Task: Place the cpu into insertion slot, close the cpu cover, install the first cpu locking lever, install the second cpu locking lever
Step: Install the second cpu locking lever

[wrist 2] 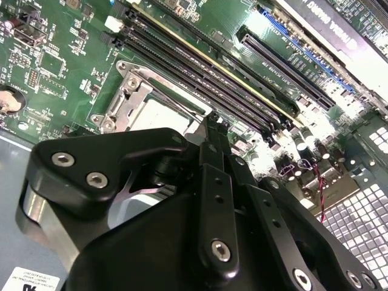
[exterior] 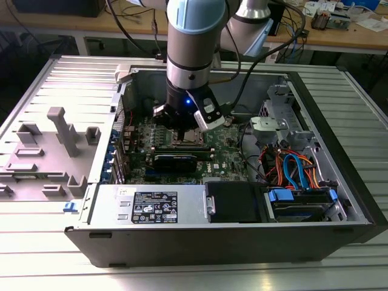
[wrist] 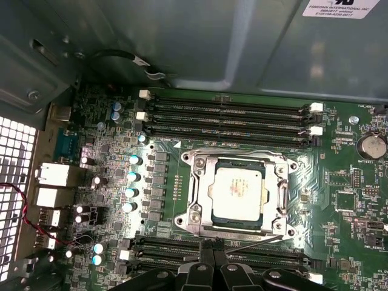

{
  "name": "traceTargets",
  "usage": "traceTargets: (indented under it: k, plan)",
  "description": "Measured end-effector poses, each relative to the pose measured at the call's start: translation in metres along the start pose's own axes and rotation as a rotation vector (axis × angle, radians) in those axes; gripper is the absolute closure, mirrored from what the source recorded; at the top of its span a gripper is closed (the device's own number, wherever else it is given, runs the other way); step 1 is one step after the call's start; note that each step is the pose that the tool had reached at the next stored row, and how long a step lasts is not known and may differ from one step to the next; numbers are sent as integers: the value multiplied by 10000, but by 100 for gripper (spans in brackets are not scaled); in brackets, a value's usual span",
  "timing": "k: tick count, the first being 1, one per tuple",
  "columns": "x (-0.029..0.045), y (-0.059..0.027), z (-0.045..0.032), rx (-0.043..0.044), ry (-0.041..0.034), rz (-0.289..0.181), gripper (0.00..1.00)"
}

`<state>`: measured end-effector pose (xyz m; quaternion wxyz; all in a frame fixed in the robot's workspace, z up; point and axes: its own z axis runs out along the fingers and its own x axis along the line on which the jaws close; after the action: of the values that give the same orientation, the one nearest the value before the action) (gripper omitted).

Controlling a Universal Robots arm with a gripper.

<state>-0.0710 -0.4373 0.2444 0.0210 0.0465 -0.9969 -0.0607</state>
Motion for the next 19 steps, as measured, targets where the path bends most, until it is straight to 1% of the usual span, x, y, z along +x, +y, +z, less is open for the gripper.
traceTargets:
  k: [13, 19]
  plan:
    - [0, 0, 0, -9, 0, -1, 88]
    - [4, -42, -5, -87, 5, -3, 88]
